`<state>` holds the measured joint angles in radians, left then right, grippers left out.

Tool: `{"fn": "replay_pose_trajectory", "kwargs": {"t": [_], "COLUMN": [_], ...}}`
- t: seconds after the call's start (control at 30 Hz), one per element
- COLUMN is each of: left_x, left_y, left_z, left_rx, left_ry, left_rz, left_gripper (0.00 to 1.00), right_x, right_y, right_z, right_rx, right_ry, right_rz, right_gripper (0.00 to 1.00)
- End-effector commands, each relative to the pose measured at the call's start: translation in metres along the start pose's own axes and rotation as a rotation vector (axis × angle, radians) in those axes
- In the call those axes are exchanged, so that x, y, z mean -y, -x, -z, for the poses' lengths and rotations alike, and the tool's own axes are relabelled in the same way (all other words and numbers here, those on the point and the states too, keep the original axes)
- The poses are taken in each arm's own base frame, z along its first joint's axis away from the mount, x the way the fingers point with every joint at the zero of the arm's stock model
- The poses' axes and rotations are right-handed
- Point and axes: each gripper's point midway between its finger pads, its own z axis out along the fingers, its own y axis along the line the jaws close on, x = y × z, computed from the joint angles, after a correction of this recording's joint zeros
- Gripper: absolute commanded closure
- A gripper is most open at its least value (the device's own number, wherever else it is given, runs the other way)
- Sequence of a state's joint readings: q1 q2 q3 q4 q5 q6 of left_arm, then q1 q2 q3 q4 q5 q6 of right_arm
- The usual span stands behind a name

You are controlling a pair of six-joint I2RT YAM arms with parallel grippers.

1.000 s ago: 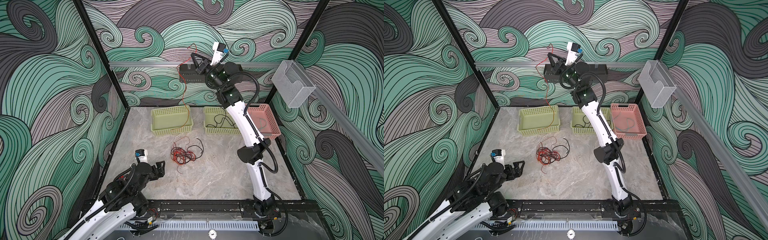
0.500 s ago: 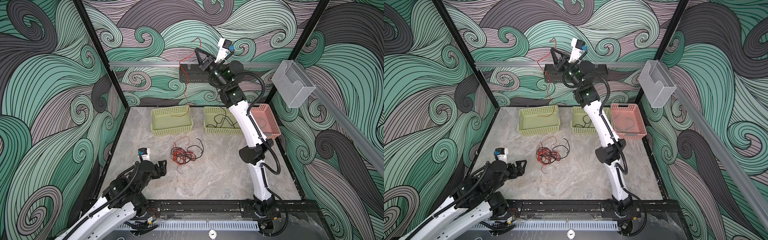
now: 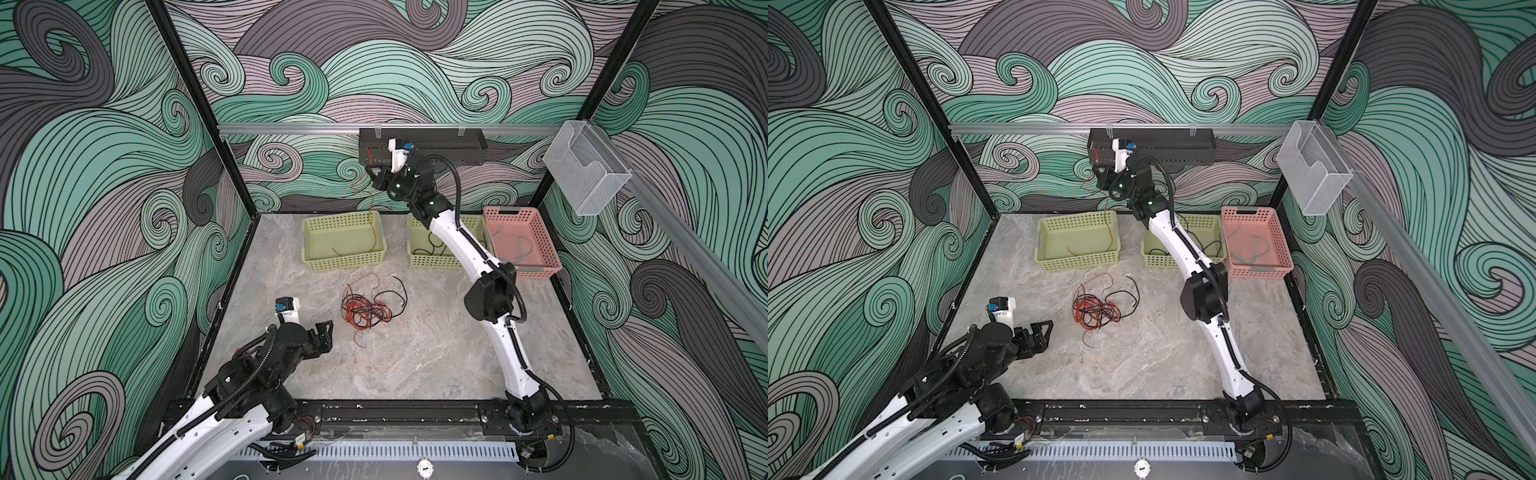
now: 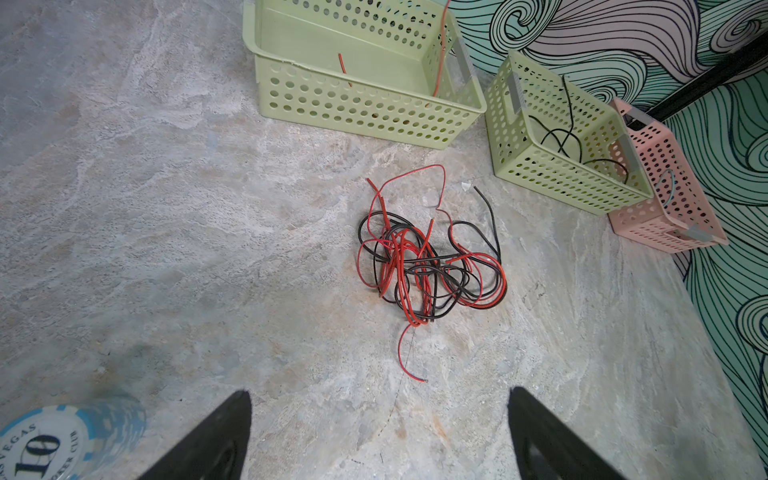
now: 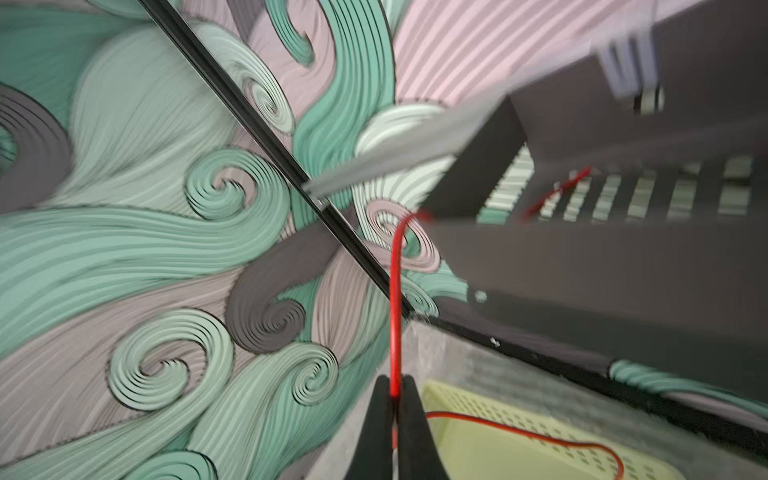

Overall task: Untangle the cables
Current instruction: 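Lower the red cable into the green basket farthest from the right gripper and open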

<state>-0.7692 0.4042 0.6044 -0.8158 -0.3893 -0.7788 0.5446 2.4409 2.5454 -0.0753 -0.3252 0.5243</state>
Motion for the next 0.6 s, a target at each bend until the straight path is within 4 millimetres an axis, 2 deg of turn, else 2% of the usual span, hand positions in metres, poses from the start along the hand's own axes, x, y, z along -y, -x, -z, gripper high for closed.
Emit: {"fn": "replay_pose_trajectory", "kwargs": {"t": [0.0, 0.07, 0.13, 0.3, 0.4, 0.5, 0.57], "left_x": [-0.004, -0.004, -0.004, -0.005, -0.006, -0.006, -0.006], "left_y": [0.002, 0.002, 0.003, 0.004, 0.005, 0.005, 0.006], "left_z": [0.002, 0.002, 0.001, 0.002, 0.003, 0.003, 0.003], "left_rx": [0.018, 0.022, 0.023, 0.031, 0.037, 0.039, 0.037], "left_ry": [0.008, 0.011, 0.012, 0.016, 0.019, 0.021, 0.022], "left_rz": [0.000, 0.000, 0.000, 0.005, 0.005, 0.010, 0.011], "left_gripper": [0.07, 0.07, 0.07, 0.07, 0.07, 0.07, 0.07], "right_x": [-0.047, -0.048, -0.046, -0.037, -0.022, -0.005, 0.009], "right_y": [0.005, -0.011, -0.035, -0.118, -0.165, -0.194, -0.204], "right_z": [0.006, 0.003, -0.001, -0.005, -0.005, -0.006, -0.009], "right_rx": [0.000, -0.044, -0.111, -0.318, -0.406, -0.465, -0.495], "right_ry": [0.083, 0.080, 0.068, 0.014, -0.053, -0.093, -0.127], "right_rz": [0.119, 0.140, 0.162, 0.284, 0.363, 0.364, 0.377], "right_gripper": [1.00, 1.00, 1.00, 1.00, 1.00, 1.00, 1.00]}}
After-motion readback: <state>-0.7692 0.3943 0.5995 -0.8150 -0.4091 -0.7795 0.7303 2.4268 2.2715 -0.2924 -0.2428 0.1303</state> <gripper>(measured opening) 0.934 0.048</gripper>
